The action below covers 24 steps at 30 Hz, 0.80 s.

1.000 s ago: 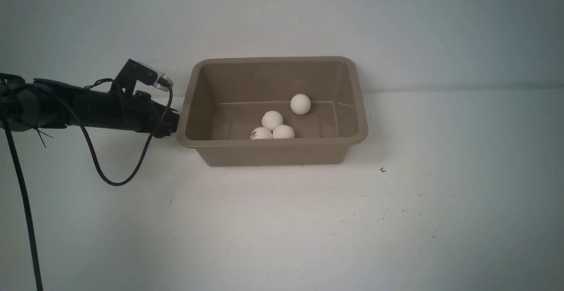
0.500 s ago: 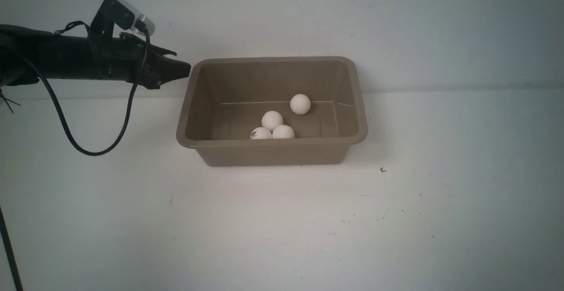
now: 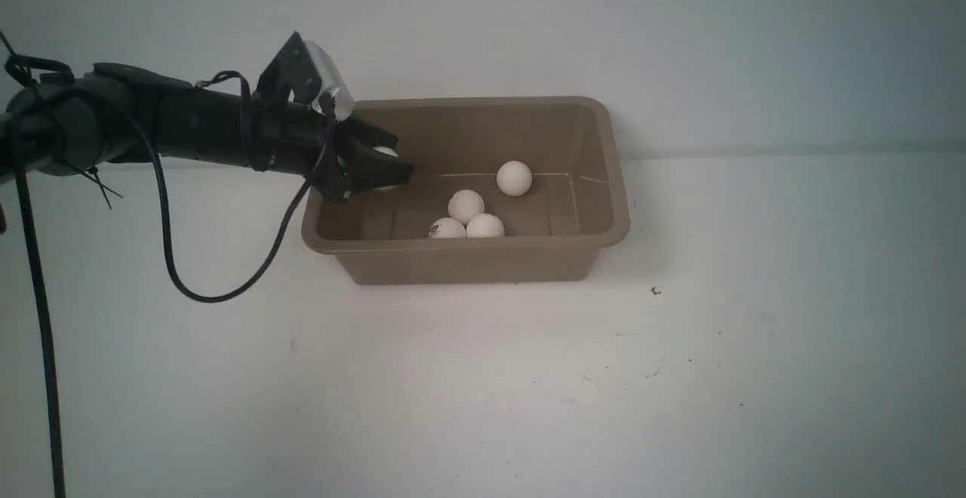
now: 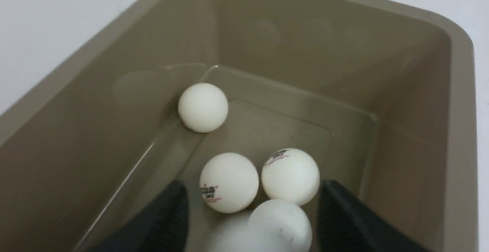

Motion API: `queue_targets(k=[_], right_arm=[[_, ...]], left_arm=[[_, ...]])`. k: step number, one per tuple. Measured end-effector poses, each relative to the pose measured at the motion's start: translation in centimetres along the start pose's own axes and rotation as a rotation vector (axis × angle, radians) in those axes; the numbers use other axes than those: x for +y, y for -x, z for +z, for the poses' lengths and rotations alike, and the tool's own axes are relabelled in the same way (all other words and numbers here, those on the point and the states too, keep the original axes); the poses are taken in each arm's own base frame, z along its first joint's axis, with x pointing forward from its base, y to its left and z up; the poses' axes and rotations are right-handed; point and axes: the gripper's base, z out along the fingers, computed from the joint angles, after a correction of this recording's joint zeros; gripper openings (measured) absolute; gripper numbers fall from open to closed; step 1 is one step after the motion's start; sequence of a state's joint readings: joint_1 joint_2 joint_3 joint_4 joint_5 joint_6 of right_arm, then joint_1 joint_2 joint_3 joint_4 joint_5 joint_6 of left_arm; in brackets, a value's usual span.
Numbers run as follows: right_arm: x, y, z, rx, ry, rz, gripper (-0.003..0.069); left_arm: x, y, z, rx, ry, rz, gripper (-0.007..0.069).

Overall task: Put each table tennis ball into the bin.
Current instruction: Use the left arm to put the table tennis ball into the box, then use the left arm to clamp the table tennis ball closest to it

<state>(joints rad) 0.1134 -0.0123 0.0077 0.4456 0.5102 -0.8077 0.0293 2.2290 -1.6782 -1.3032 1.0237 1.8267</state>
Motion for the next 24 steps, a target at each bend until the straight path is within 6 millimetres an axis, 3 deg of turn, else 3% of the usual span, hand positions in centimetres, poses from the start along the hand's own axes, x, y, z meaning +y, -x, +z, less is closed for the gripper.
queue_targets(k=[5, 10, 14, 17, 20, 24], right_arm=[[0.0, 0.0, 0.0, 0.0, 0.0, 0.0, 0.059], [0.0, 0.0, 0.0, 0.0, 0.0, 0.0, 0.059], [0.0, 0.0, 0.0, 0.0, 0.0, 0.0, 0.059], [0.0, 0.0, 0.0, 0.0, 0.0, 0.0, 0.059], [0.0, 0.0, 0.0, 0.0, 0.0, 0.0, 0.059], [0.0, 0.0, 0.0, 0.0, 0.0, 0.0, 0.059]], left_arm=[[0.8, 0.2, -0.6, 0.006, 0.087, -0.051, 0.0516], [2.6, 0.0, -5.5, 0.057, 0.192, -0.121, 0.0511], [4.2, -1.4, -10.5, 0.06, 0.269, -0.172, 0.0484], [4.7, -2.6, -13.1, 0.075, 0.27, -0.175, 0.0478], [4.4, -3.6, -14.4, 0.121, 0.219, -0.114, 0.0478], [3.7, -3.9, -14.5, 0.166, 0.132, 0.019, 0.0478]])
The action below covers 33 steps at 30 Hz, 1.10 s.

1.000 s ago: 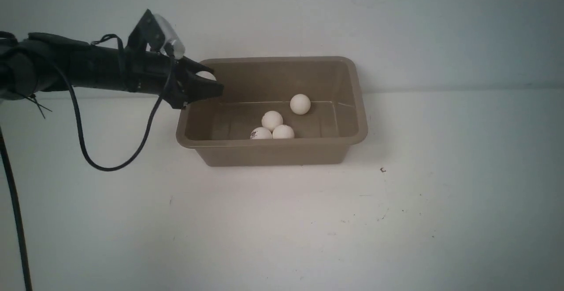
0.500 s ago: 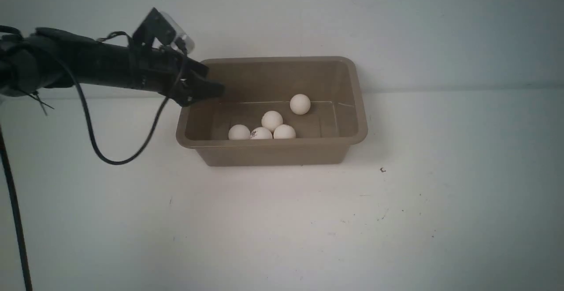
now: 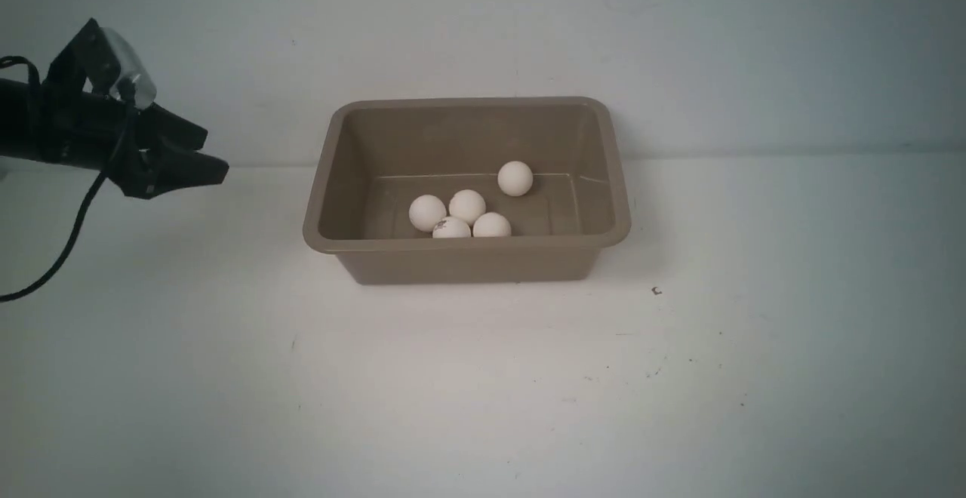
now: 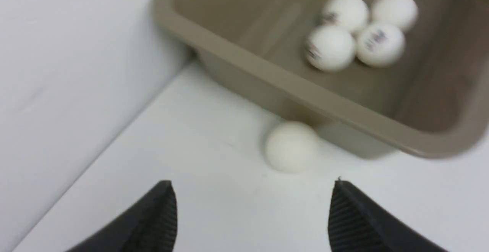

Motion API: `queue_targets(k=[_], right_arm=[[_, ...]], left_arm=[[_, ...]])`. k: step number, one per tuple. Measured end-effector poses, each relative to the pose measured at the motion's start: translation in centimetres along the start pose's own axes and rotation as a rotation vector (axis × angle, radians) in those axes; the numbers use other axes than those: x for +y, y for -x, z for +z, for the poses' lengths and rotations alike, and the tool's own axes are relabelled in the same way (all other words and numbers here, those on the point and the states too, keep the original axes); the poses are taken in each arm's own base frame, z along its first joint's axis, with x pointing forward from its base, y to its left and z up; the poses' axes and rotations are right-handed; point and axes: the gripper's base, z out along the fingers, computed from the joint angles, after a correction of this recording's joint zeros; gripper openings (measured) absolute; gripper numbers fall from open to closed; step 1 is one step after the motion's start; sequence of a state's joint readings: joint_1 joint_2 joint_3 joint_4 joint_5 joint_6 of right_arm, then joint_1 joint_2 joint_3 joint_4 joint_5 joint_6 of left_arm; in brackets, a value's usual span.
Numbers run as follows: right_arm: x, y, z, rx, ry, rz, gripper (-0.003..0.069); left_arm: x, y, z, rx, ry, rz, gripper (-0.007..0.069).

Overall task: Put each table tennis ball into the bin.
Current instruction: Use the left arm to clamp the table tennis ball closest to it

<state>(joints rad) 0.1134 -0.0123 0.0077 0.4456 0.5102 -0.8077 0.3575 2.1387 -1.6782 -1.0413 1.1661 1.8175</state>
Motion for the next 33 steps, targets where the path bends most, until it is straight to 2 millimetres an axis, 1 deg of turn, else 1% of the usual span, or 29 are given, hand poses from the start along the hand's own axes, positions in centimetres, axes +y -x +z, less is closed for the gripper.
queue_targets(k=[7, 9, 13, 17, 20, 28, 33], right_arm=[[0.0, 0.0, 0.0, 0.0, 0.0, 0.0, 0.059], [0.0, 0.0, 0.0, 0.0, 0.0, 0.0, 0.059], [0.0, 0.0, 0.0, 0.0, 0.0, 0.0, 0.059], [0.0, 0.0, 0.0, 0.0, 0.0, 0.0, 0.059], [0.0, 0.0, 0.0, 0.0, 0.0, 0.0, 0.059], [0.0, 0.0, 0.0, 0.0, 0.0, 0.0, 0.059], [0.0, 0.0, 0.0, 0.0, 0.0, 0.0, 0.059]], left_arm=[[-0.5, -0.1, 0.4, 0.045, -0.038, 0.074, 0.0478], [-0.7, 0.2, 0.9, 0.047, -0.05, 0.085, 0.0478], [-1.5, 0.6, 3.3, 0.054, -0.108, 0.101, 0.0478], [-2.8, 0.5, 6.5, 0.097, -0.196, 0.132, 0.0478], [-3.2, 0.3, 7.6, 0.125, -0.215, 0.139, 0.0478], [-2.4, -1.1, 8.8, 0.161, -0.152, 0.104, 0.0478], [-2.1, -1.3, 9.9, 0.115, -0.112, 0.066, 0.0478]])
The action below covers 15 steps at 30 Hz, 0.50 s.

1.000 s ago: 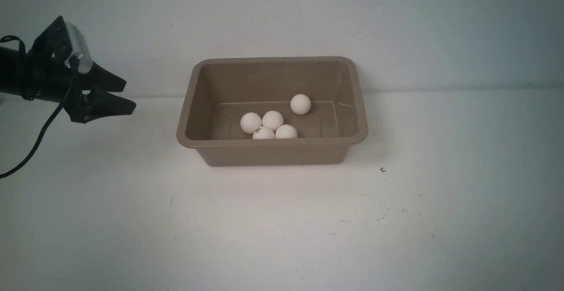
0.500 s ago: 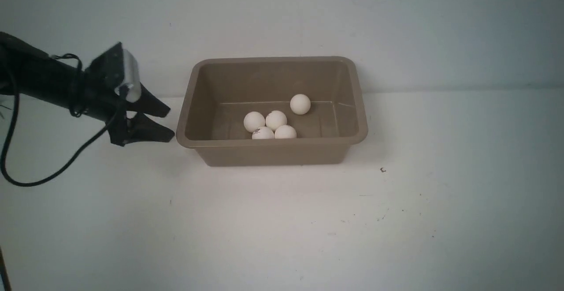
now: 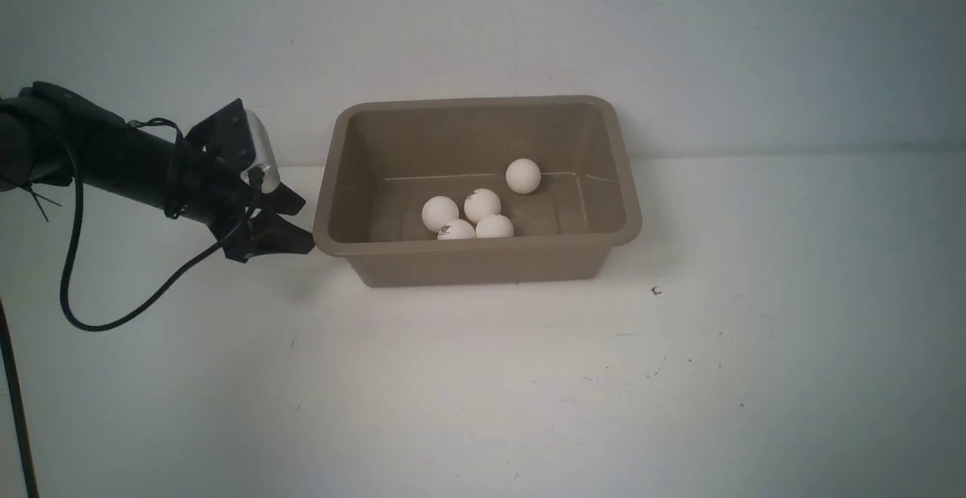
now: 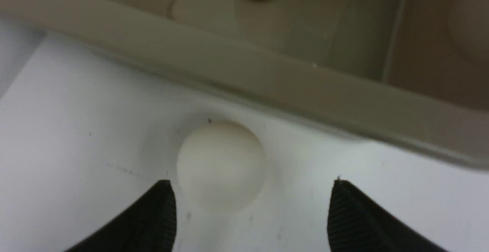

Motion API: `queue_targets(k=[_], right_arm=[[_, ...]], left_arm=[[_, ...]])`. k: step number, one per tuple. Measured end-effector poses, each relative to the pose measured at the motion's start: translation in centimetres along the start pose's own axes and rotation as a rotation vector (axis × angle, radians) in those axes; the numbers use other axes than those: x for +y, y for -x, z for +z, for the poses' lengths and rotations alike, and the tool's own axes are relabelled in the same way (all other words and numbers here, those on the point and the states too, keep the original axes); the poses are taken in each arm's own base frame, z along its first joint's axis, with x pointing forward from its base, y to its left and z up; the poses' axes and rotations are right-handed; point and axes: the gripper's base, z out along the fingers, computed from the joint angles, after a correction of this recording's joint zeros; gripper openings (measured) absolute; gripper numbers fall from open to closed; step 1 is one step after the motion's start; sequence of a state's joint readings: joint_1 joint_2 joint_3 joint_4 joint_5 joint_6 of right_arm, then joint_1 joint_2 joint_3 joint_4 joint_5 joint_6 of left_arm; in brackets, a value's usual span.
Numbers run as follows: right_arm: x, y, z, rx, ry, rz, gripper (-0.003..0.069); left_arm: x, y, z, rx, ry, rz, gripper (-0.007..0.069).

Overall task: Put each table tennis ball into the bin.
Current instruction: Use the left arm to clamp the table tennis ball closest to it

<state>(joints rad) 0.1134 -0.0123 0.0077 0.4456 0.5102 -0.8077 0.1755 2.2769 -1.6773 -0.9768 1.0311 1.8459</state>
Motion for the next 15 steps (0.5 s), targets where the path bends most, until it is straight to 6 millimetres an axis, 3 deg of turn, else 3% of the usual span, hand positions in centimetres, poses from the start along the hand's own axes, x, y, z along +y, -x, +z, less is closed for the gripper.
queue_targets(k=[15], right_arm=[[0.0, 0.0, 0.0, 0.0, 0.0, 0.0, 0.0589]], left_arm=[[0.4, -0.5, 2.2, -0.021, 0.05, -0.018, 0.0478]])
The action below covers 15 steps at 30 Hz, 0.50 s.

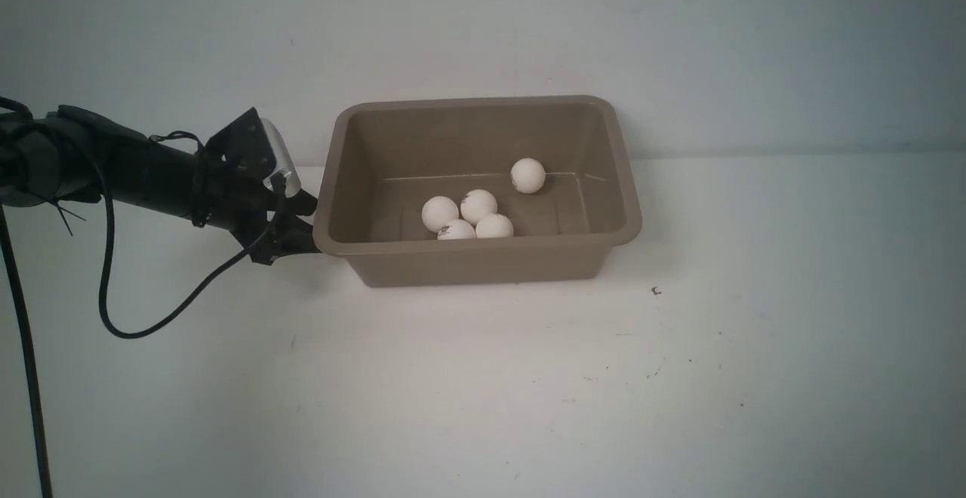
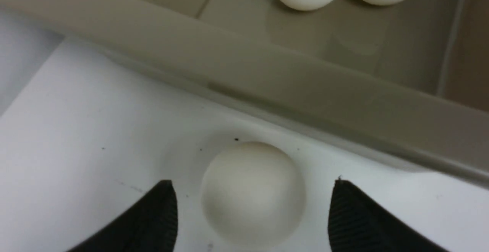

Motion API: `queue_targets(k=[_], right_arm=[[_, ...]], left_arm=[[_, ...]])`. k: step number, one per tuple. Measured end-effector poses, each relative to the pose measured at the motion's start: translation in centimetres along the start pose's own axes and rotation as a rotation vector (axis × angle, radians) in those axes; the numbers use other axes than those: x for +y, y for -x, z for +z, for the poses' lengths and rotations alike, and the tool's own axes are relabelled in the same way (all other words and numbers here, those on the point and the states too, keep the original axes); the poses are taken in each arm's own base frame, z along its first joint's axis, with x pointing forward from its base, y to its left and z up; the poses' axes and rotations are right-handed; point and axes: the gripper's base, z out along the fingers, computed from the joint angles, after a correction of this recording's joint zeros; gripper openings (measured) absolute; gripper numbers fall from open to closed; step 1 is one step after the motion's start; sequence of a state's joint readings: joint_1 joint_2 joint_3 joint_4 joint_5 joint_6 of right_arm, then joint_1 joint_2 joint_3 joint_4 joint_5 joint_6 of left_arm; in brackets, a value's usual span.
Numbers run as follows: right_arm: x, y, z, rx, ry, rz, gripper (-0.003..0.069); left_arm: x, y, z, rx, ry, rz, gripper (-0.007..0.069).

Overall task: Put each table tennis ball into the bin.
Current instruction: Use the left arm to clamp the table tennis ball closest to it

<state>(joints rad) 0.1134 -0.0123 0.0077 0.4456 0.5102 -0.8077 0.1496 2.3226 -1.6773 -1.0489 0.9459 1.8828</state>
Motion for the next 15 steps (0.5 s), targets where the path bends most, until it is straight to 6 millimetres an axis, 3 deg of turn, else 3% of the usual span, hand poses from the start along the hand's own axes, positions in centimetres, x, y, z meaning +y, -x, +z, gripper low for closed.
queue_targets(k=[15], right_arm=[[0.0, 0.0, 0.0, 0.0, 0.0, 0.003, 0.0589]], left_arm=[[0.04, 0.47, 0.64, 0.012, 0.038, 0.003, 0.0447]])
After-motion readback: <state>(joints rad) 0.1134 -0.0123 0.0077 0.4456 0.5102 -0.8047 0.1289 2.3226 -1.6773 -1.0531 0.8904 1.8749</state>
